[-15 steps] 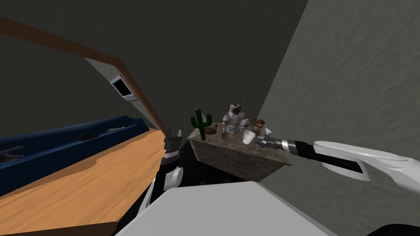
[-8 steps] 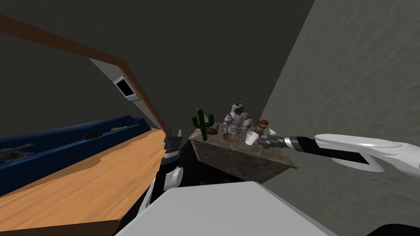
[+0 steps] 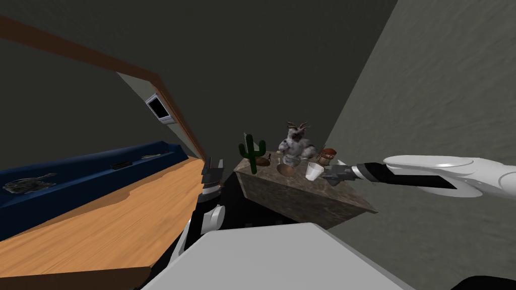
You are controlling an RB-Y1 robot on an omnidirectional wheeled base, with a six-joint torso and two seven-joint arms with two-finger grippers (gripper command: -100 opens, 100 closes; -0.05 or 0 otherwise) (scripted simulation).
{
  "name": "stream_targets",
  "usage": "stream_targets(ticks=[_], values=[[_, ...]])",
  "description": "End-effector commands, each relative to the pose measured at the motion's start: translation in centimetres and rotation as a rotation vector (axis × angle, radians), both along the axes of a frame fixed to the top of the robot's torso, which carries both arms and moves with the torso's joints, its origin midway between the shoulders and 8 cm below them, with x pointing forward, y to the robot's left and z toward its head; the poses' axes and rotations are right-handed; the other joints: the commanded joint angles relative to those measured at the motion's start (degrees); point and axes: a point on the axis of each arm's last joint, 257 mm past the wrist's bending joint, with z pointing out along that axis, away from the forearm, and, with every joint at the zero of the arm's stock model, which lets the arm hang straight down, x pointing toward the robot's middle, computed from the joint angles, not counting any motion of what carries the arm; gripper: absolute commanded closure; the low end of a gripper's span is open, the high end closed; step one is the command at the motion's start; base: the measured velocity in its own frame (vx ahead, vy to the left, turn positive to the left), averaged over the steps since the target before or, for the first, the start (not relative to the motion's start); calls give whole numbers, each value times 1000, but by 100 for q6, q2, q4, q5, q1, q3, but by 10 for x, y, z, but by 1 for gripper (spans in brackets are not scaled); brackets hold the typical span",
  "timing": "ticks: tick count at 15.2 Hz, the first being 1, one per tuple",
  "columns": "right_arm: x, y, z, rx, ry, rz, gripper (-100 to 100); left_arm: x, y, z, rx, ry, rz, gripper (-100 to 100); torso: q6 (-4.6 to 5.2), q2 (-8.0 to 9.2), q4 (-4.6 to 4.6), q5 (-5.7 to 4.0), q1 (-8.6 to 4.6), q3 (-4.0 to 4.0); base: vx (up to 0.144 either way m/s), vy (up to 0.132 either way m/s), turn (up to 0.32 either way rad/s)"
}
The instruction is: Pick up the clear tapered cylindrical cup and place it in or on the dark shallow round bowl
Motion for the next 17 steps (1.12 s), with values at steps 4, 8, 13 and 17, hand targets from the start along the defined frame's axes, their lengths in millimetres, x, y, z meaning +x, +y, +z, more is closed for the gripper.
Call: stream_targets(ticks=[4, 8, 13, 17], values=[[-12, -22, -3, -134, 94, 74, -100, 0, 0, 0, 0, 0, 0, 0, 1, -3, -1, 0, 1, -2, 34, 40, 46], [-13, -29, -3, -200, 142, 121, -100, 0, 0, 0, 0, 0, 0, 0, 0, 0, 0, -1, -1, 0, 28, 33, 35], [-25, -43, -8, -288, 228, 185, -100, 0, 0, 0, 0, 0, 0, 0, 0, -3, -1, -1, 0, -2, 32, 32, 37], [-37, -54, -13, -356, 309, 242, -100, 0, 0, 0, 0, 0, 0, 0, -1, -5, -2, 0, 3, -3, 38, 40, 44]])
